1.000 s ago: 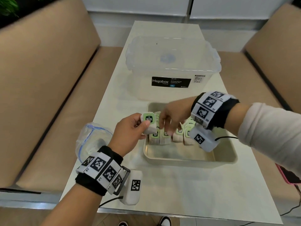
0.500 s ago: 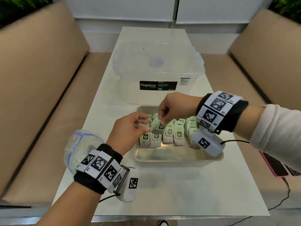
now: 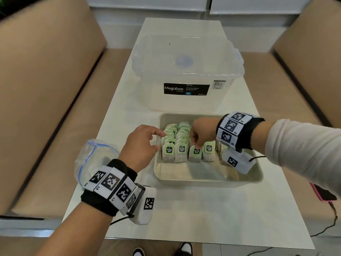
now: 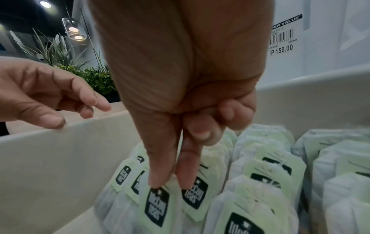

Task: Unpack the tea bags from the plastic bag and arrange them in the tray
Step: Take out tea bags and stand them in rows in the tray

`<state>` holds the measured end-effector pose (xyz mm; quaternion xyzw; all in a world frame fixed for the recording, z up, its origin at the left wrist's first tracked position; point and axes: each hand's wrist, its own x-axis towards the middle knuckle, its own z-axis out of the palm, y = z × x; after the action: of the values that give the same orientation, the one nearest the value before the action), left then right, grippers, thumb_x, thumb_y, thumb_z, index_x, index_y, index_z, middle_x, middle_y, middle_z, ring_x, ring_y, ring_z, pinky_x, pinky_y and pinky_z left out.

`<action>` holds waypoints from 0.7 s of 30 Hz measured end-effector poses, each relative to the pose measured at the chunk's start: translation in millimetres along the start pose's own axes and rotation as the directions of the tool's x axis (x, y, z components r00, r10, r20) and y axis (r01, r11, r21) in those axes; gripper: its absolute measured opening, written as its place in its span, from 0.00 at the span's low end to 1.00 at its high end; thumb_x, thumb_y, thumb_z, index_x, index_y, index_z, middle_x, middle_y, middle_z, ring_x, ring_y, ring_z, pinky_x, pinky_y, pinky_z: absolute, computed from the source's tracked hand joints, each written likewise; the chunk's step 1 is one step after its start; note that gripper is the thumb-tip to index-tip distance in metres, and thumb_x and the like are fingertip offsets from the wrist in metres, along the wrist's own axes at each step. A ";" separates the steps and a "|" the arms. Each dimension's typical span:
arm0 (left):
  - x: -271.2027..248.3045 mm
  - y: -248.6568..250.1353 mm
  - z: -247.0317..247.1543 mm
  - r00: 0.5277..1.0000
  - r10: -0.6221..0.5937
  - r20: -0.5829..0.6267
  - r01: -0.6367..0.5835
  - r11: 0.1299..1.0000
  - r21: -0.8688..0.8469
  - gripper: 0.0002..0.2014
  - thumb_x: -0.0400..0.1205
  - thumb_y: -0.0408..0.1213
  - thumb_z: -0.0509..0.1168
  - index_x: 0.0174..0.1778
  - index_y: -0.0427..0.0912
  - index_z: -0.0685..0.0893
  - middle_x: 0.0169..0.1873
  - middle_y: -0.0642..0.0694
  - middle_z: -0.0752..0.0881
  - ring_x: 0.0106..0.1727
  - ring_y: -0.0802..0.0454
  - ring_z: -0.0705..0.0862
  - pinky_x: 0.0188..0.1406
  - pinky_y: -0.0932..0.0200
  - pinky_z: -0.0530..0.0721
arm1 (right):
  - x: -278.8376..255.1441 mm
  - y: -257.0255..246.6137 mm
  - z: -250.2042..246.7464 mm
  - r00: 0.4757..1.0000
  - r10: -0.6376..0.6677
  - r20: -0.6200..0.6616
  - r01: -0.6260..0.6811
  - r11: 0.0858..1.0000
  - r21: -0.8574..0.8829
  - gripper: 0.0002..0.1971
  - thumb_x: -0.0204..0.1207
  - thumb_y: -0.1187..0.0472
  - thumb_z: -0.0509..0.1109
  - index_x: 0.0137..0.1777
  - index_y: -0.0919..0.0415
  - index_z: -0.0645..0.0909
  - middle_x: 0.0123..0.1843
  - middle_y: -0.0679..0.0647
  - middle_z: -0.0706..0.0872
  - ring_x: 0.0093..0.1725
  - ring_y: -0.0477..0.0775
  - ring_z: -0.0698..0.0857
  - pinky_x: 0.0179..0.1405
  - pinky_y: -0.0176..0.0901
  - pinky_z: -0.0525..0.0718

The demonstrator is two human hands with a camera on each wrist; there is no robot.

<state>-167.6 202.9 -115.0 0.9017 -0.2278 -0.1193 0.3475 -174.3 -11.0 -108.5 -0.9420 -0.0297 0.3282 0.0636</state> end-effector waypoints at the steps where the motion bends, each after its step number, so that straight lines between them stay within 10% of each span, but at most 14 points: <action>1: 0.2 -0.6 -0.1 1.000 0.001 0.004 -0.001 1.000 -0.002 0.16 0.75 0.29 0.70 0.53 0.54 0.84 0.54 0.57 0.76 0.51 0.60 0.76 0.43 0.74 0.68 | 0.9 0.9 -0.8 1.000 0.002 -0.006 -0.002 1.000 0.007 0.10 0.71 0.60 0.76 0.51 0.60 0.87 0.32 0.40 0.79 0.30 0.38 0.75 0.27 0.28 0.69; 7: 1.3 -3.5 -1.5 0.999 0.003 0.035 -0.002 1.000 -0.031 0.16 0.74 0.29 0.70 0.52 0.55 0.84 0.54 0.57 0.76 0.50 0.59 0.77 0.37 0.82 0.70 | -5.9 3.1 -6.3 0.995 -0.008 -0.095 0.013 0.998 0.055 0.05 0.69 0.59 0.77 0.43 0.56 0.84 0.35 0.44 0.83 0.33 0.41 0.77 0.31 0.32 0.73; 14: 2.8 -2.6 -2.2 0.999 0.004 0.049 -0.002 0.999 -0.040 0.17 0.74 0.27 0.69 0.51 0.55 0.83 0.54 0.57 0.75 0.49 0.59 0.77 0.38 0.86 0.70 | 1.9 -2.1 17.2 0.930 -0.075 0.358 0.042 0.994 0.101 0.18 0.74 0.71 0.71 0.64 0.61 0.84 0.56 0.57 0.89 0.21 0.35 0.79 0.19 0.30 0.77; 21: 3.3 -4.5 -0.8 0.999 0.014 0.051 -0.012 0.999 -0.041 0.18 0.75 0.26 0.68 0.53 0.54 0.83 0.53 0.58 0.75 0.49 0.59 0.77 0.40 0.86 0.70 | 14.8 -0.3 21.7 0.901 -0.040 0.432 0.011 0.998 0.069 0.26 0.76 0.77 0.65 0.74 0.62 0.74 0.67 0.57 0.83 0.51 0.49 0.81 0.16 0.27 0.78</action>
<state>-163.0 204.6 -117.6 0.8897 -0.2398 -0.1445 0.3605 -176.1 -7.1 -134.5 -0.8424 -0.0447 0.5294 0.0901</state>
